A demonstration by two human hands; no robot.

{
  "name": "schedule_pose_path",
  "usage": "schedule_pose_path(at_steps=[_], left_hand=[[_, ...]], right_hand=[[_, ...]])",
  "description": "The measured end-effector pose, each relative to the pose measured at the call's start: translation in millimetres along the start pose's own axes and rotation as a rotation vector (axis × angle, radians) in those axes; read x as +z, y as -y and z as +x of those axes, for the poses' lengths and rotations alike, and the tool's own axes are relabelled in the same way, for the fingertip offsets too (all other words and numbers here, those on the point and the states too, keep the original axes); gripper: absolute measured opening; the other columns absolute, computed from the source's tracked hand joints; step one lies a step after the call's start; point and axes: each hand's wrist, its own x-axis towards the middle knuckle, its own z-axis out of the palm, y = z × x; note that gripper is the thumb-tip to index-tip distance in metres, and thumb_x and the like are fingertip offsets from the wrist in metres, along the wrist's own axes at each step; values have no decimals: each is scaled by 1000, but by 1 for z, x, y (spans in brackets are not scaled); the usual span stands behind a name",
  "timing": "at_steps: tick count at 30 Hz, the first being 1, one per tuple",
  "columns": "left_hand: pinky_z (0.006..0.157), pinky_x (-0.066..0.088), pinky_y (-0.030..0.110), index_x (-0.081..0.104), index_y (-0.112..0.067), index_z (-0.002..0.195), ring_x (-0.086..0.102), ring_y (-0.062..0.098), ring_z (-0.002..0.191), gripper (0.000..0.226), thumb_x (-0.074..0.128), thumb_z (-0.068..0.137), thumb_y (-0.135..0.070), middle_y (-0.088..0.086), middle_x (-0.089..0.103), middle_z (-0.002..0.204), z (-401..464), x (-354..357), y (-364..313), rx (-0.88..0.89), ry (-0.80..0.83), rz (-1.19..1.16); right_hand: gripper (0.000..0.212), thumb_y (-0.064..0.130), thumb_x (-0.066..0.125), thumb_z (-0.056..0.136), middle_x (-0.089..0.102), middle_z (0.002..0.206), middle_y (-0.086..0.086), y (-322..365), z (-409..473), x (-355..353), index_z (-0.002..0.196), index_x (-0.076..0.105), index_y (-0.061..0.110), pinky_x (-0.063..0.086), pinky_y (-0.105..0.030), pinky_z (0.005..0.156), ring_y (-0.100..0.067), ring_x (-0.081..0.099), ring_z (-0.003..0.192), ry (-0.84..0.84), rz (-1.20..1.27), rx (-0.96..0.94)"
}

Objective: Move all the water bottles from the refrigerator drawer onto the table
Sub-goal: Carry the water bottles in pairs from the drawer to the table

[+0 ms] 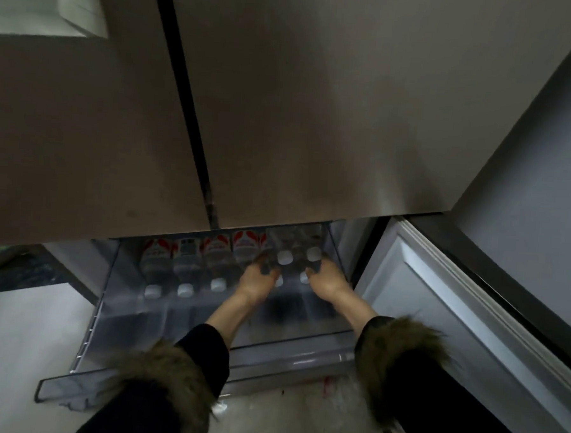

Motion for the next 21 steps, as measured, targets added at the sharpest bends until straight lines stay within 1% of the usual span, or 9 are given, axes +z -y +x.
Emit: schedule_pose_path(at_steps=[3, 5, 7, 9, 10, 13, 14, 17, 21], left_hand=[[92, 48, 41, 52, -15, 117, 55, 27, 104, 29, 38, 94, -4, 10, 59, 117, 19, 15, -5, -106, -22, -230], [73, 53, 31, 53, -17, 98, 55, 16, 86, 25, 36, 95, 0, 1, 59, 95, 24, 23, -10, -187, -5, -492], [56, 48, 22, 53, -17, 85, 51, 12, 71, 27, 36, 95, 1, 2, 55, 81, 30, 28, -10, -232, -1, -654], [51, 49, 22, 53, -12, 80, 52, 15, 62, 27, 35, 94, 3, 7, 56, 71, 33, 26, -9, -277, -9, -788], [51, 50, 22, 53, -10, 80, 58, 16, 57, 27, 35, 94, 2, 7, 61, 65, 35, 24, -7, -311, -12, -843], [48, 53, 22, 55, -6, 80, 63, 11, 43, 22, 40, 94, 2, 5, 66, 49, 35, 15, -4, -367, 7, -956], [47, 54, 22, 55, -4, 80, 64, 12, 43, 20, 41, 93, 3, 5, 66, 49, 34, 12, -4, -367, 16, -976], [48, 55, 21, 57, -4, 83, 66, 13, 49, 15, 47, 87, 7, 6, 68, 55, 33, 6, -3, -365, 16, -1008], [50, 55, 20, 59, -8, 83, 61, 18, 73, 14, 52, 86, 3, 10, 63, 79, 32, -1, -2, -372, -36, -1082]], right_hand=[[42, 7, 43, 94, 48, 136, -16, -1, 20, 8, 136, 40, 1, 41, -32, 95, -32, 47, 123, -30, 130, 111], [41, 0, 43, 92, 50, 134, -17, -2, 29, 15, 132, 44, -1, 42, -31, 89, -33, 49, 121, -52, 201, 155], [39, -2, 41, 91, 51, 133, -18, -2, 36, 19, 130, 45, -3, 41, -28, 82, -33, 49, 120, -65, 255, 195], [35, -1, 40, 92, 53, 130, -19, -2, 43, 20, 127, 48, -4, 36, -23, 70, -33, 51, 118, -117, 332, 220], [33, 1, 40, 93, 55, 127, -19, -2, 46, 21, 125, 50, -4, 37, -24, 70, -33, 53, 116, -154, 390, 224], [28, 9, 45, 93, 61, 119, -22, -2, 49, 25, 117, 56, -1, 50, -41, 90, -36, 59, 106, -215, 596, 259], [26, 11, 48, 93, 63, 114, -20, -2, 50, 26, 113, 58, -1, 50, -45, 91, -35, 61, 101, -202, 658, 274], [25, 14, 53, 93, 60, 98, -12, 4, 50, 25, 110, 59, -5, 50, -40, 88, -28, 59, 90, -123, 830, 304], [27, 16, 54, 93, 58, 104, -15, 10, 46, 21, 115, 57, -1, 50, -34, 81, -26, 56, 94, -60, 998, 334]])
